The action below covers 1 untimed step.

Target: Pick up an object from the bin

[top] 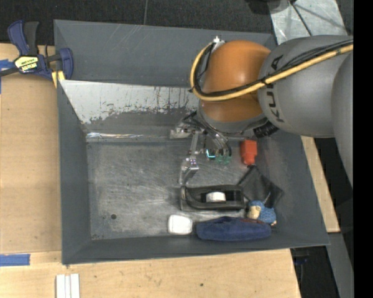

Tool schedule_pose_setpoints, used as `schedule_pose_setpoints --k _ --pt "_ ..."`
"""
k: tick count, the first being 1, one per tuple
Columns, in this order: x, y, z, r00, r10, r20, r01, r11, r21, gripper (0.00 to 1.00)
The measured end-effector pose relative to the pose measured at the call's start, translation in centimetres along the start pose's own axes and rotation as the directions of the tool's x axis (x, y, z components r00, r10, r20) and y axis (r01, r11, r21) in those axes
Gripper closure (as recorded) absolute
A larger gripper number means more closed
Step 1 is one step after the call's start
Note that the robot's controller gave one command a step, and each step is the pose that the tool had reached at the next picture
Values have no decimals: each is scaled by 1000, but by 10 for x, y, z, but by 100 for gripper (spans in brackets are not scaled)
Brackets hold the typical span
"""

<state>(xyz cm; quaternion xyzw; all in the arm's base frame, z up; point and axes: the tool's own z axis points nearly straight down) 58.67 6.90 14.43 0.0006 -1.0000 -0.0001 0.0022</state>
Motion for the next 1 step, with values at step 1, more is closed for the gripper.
schedule_pose_setpoints --k 1 --pt "8 75 70 982 -186 10 186 982 2 0"
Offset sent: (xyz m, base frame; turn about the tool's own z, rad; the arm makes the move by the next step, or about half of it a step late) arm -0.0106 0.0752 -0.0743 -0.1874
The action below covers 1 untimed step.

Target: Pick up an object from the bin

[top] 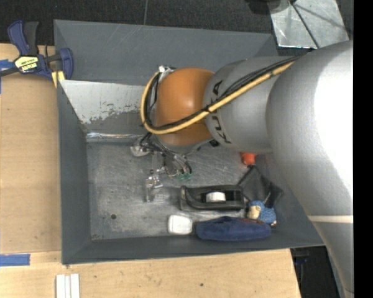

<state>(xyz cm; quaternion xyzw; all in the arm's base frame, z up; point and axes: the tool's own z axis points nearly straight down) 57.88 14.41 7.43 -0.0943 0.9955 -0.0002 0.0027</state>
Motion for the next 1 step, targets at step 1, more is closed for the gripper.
schedule_pose_setpoints --k 1 --pt "-37 -6 0 993 115 -2 -115 993 -4 0"
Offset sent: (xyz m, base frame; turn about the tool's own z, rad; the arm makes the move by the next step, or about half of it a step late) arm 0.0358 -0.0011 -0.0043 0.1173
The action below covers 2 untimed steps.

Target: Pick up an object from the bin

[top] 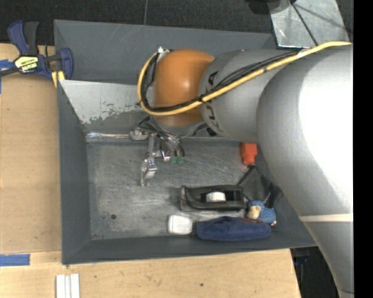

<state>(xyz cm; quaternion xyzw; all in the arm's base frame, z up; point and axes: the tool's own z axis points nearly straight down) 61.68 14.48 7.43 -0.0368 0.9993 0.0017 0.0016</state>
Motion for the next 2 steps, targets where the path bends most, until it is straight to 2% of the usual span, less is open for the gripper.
schedule_pose_setpoints --k 1,2 --pt "-7 -11 0 996 92 -2 -92 996 -5 0" --pt "5 -54 -1 978 207 9 -207 978 -5 0"
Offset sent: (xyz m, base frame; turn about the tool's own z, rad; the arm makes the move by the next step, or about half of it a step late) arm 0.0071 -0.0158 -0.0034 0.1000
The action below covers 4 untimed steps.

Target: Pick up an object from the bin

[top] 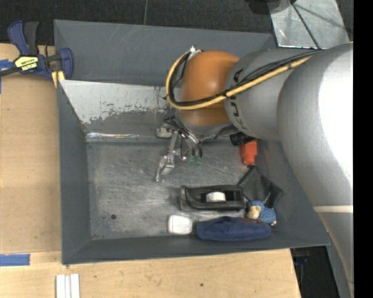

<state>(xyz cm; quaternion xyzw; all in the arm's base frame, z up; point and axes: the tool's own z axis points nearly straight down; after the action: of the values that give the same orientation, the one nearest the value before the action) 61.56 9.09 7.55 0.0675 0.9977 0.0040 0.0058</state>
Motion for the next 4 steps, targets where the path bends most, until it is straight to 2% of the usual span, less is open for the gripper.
schedule_pose_setpoints --k 1,2,3,4 --pt "3 -52 -1 989 145 2 -145 989 1 0" --pt "-11 -62 -1 970 243 -20 -243 970 -4 0" --pt "-24 -123 -1 999 39 -22 -39 999 -9 0" --pt "-22 -159 0 991 130 -14 -130 992 -2 0"
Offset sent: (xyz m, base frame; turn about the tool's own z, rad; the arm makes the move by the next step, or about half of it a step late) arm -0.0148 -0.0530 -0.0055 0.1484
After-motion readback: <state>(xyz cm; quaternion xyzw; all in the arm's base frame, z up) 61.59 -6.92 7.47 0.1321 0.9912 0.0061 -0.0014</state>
